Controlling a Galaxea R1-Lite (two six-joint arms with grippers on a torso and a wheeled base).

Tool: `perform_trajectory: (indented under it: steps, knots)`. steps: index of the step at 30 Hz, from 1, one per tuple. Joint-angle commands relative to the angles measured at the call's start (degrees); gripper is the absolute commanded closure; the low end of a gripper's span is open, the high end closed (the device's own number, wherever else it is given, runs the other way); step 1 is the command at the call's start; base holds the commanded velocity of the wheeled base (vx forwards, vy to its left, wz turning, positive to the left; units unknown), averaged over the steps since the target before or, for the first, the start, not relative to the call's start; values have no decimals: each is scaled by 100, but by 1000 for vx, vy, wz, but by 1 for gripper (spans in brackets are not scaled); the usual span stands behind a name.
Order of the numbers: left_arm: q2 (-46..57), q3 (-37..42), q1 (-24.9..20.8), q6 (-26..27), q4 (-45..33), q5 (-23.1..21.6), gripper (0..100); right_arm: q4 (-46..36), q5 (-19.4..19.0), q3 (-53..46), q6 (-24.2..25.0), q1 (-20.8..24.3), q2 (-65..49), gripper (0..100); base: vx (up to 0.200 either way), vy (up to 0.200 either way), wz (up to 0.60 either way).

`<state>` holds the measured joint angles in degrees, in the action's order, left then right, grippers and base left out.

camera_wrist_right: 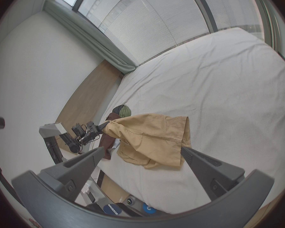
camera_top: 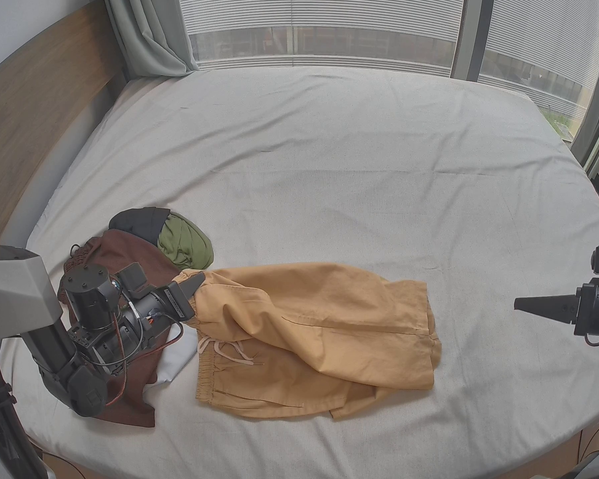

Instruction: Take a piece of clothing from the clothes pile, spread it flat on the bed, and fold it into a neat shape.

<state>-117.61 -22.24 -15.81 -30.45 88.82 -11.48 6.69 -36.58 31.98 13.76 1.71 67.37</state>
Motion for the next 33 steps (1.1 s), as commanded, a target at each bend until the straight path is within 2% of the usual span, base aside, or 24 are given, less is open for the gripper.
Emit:
perform_trajectory:
  steps: [1,6,15,23,33]
  knots:
    - [-16,9,17,4,4,-56,100,403,-138,-25,276,-39,558,0,0,0,0]
    - [-33,-35,52,118,4,-170,100,1194,-235,-218,311,-12,1165,0,0,0,0]
    - [-51,-44,245,224,4,-179,100,1897,-253,-253,601,31,1806,0,0,0,0]
    - [-104,-106,272,224,4,-170,100,2521,-235,-192,1304,313,2351,0,0,0,0]
    - [-148,-88,263,224,4,-170,100,3233,-218,-244,1357,339,3151,0,0,0,0]
